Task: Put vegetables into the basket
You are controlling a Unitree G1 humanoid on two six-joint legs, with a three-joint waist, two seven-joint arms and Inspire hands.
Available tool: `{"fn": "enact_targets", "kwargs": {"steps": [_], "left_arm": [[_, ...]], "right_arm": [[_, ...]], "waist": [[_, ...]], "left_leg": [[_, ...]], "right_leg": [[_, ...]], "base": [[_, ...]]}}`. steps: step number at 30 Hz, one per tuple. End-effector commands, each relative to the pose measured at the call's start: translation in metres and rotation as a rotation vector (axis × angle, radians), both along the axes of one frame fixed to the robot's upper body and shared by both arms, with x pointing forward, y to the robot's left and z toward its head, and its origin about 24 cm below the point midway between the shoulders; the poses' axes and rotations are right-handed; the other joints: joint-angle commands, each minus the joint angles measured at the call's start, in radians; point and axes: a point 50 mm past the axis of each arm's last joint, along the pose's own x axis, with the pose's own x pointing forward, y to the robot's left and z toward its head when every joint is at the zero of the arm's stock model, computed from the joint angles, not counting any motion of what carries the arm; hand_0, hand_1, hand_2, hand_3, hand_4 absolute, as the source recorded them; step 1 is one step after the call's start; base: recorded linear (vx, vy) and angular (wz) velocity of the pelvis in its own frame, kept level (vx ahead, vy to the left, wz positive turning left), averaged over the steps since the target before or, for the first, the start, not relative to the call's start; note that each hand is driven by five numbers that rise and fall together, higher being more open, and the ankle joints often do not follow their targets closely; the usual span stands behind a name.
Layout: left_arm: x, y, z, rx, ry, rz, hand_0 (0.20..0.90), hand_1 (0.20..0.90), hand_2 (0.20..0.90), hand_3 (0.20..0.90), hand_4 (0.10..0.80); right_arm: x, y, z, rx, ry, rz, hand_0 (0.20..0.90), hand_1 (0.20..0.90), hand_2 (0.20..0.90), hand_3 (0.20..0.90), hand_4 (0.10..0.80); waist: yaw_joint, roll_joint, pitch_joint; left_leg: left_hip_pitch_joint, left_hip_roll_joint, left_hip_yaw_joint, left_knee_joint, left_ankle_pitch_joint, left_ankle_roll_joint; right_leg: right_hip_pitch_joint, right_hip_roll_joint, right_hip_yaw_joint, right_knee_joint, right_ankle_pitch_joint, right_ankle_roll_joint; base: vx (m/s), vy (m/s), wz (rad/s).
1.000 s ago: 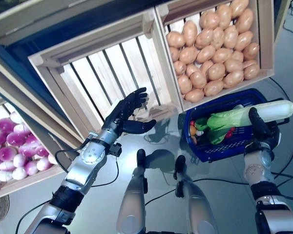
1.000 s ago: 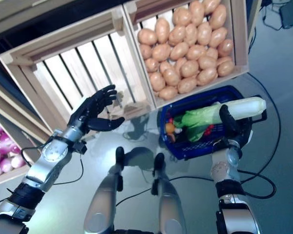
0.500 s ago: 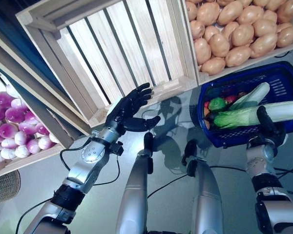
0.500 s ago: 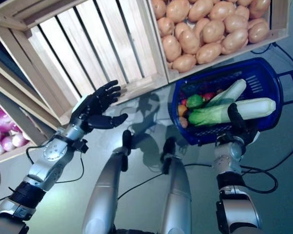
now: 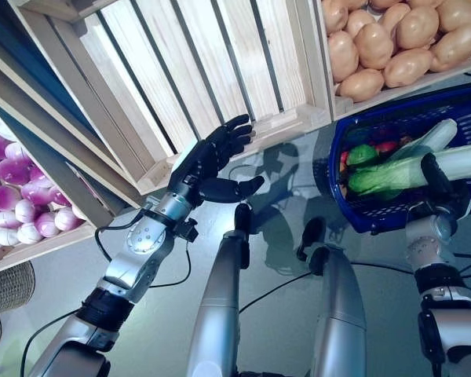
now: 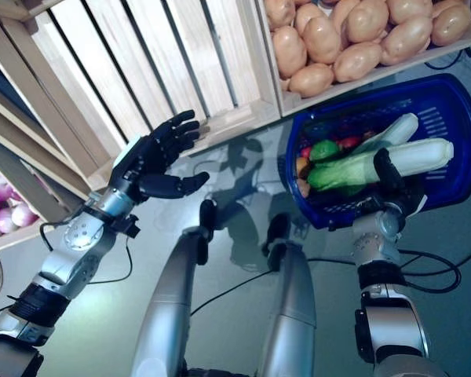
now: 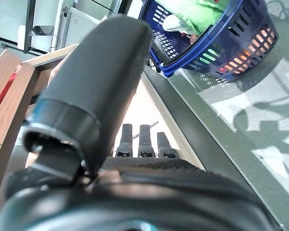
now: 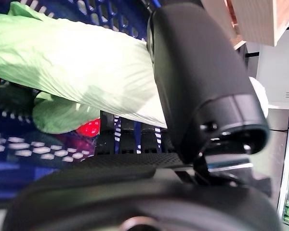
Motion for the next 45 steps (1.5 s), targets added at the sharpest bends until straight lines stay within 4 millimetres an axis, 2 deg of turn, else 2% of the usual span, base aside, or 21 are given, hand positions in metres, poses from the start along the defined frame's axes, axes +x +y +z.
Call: {"fn": "enact_targets", "kwargs": {"steps": [1,2,3,4,11,17,25,31,36,40,41,44,45], "left_arm": [[-0.017,-0.023,0.042,-0.094,-0.217,-0.151,0.9,0.9,0.9,0.9,0.8],[-0.016,-0.024,0.042,-0.098,-0.218,-0.153,0.9,0.9,0.9,0.9,0.8],[-0.016,-0.024,0.042,-0.099,-0.217,-0.152,0.9,0.9,0.9,0.9,0.8],[-0.015,-0.025,0.043,-0.098,-0.218,-0.151,0.9,0.9,0.9,0.9,0.8],[-0.014,-0.026,0.042,-0.096,-0.214,-0.175,0.9,0.9,0.9,0.9,0.8],[-0.019,-0.032,0.042,-0.102,-0.216,-0.281,0.9,0.9,0.9,0.9,0.8],[-0.02,-0.034,0.039,-0.109,-0.201,-0.317,0.9,0.9,0.9,0.9,0.8],[-0.019,-0.031,0.03,-0.108,-0.151,-0.299,0.9,0.9,0.9,0.9,0.8],[-0.017,-0.022,-0.004,-0.087,0.008,-0.24,0.9,0.9,0.9,0.9,0.8],[-0.024,-0.01,-0.042,-0.145,0.18,-0.239,0.9,0.9,0.9,0.9,0.8],[-0.024,-0.01,-0.046,-0.154,0.2,-0.233,0.9,0.9,0.9,0.9,0.8],[-0.031,-0.004,-0.08,-0.227,0.349,-0.216,0.9,0.9,0.9,0.9,0.8],[-0.033,-0.002,-0.09,-0.23,0.385,-0.205,0.9,0.9,0.9,0.9,0.8]], "right_arm": [[-0.017,-0.035,0.055,-0.078,-0.216,-0.182,0.573,0.573,0.573,0.573,0.582],[-0.015,-0.033,0.056,-0.053,-0.239,-0.167,0.764,0.764,0.764,0.764,0.709],[-0.013,-0.031,0.057,-0.032,-0.258,-0.155,0.794,0.794,0.794,0.794,0.729],[-0.012,-0.03,0.057,-0.017,-0.269,-0.152,0.9,0.9,0.9,0.9,0.8],[-0.012,-0.028,0.054,0.012,-0.294,-0.163,0.9,0.9,0.9,0.9,0.8],[-0.011,-0.024,0.049,-0.018,-0.269,-0.164,0.9,0.9,0.9,0.9,0.8],[-0.011,-0.021,0.036,-0.027,-0.248,-0.151,0.9,0.9,0.9,0.9,0.8],[-0.014,-0.009,0.017,-0.06,-0.247,-0.089,0.9,0.9,0.9,0.9,0.8],[-0.023,0.017,-0.017,-0.235,-0.127,0.096,0.9,0.9,0.9,0.9,0.8],[-0.049,0.027,-0.058,-0.279,-0.038,0.239,0.9,0.9,0.9,0.9,0.8],[-0.052,0.029,-0.062,-0.287,-0.028,0.253,0.9,0.9,0.9,0.9,0.8],[-0.066,0.053,-0.089,-0.355,0.077,0.392,0.9,0.9,0.9,0.9,0.8],[-0.07,0.056,-0.096,-0.359,0.103,0.416,0.9,0.9,0.9,0.9,0.8]], "waist": [[-0.016,0.055,-0.002],[-0.016,0.056,-0.002],[-0.015,0.056,-0.002],[-0.015,0.056,-0.002],[-0.013,0.055,-0.002],[-0.02,0.048,-0.002],[-0.027,0.031,-0.002],[-0.027,0.012,-0.002],[-0.044,-0.012,-0.04],[-0.068,-0.021,-0.108],[-0.07,-0.022,-0.115],[-0.084,-0.033,-0.17],[-0.085,-0.037,-0.184]], "left_leg": [[0.013,-0.036,-0.009,0.024,-0.068,0.004],[0.011,-0.037,-0.009,0.026,-0.068,0.004],[0.01,-0.038,-0.009,0.025,-0.069,0.005],[0.009,-0.039,-0.01,0.028,-0.069,0.002],[0.029,-0.038,-0.009,0.002,-0.062,-0.002],[0.084,-0.031,-0.003,-0.027,-0.063,-0.008],[0.217,-0.023,0.006,-0.138,-0.028,-0.023],[0.35,-0.021,0.001,-0.24,0.006,-0.036],[0.537,-0.01,0.017,-0.388,0.056,-0.045],[0.645,0.007,0.032,-0.511,0.099,-0.055],[0.659,0.007,0.032,-0.53,0.104,-0.054],[0.767,0.013,0.039,-0.667,0.143,-0.057],[0.795,0.013,0.036,-0.698,0.147,-0.056]], "right_leg": [[0.045,0.006,-0.002,-0.018,0.078,0.041],[0.041,0.007,-0.001,-0.014,0.078,0.041],[0.039,0.009,-0.001,-0.013,0.077,0.04],[0.039,0.009,0.0,-0.013,0.078,0.04],[0.059,0.018,-0.002,-0.037,0.08,0.037],[0.109,0.03,0.0,-0.066,0.08,0.035],[0.247,0.052,-0.003,-0.191,0.101,0.034],[0.396,0.061,-0.017,-0.308,0.116,0.036],[0.603,0.084,-0.046,-0.495,0.157,0.033],[0.718,0.104,-0.046,-0.63,0.19,0.033],[0.731,0.106,-0.044,-0.645,0.193,0.034],[0.831,0.109,-0.036,-0.768,0.235,0.049],[0.855,0.11,-0.031,-0.794,0.243,0.054]], "base": [[0.0,0.0,0.0],[0.0,0.0,0.0],[0.0,0.0,0.0],[0.0,0.0,0.0],[0.0,0.0,0.0],[0.019,0.011,0.0],[0.035,0.019,-0.04],[-0.002,0.021,-0.02],[0.032,0.057,-0.05],[0.06,0.078,-0.08],[0.037,0.039,-0.05],[0.044,0.066,-0.06],[0.084,0.048,-0.23]]}}
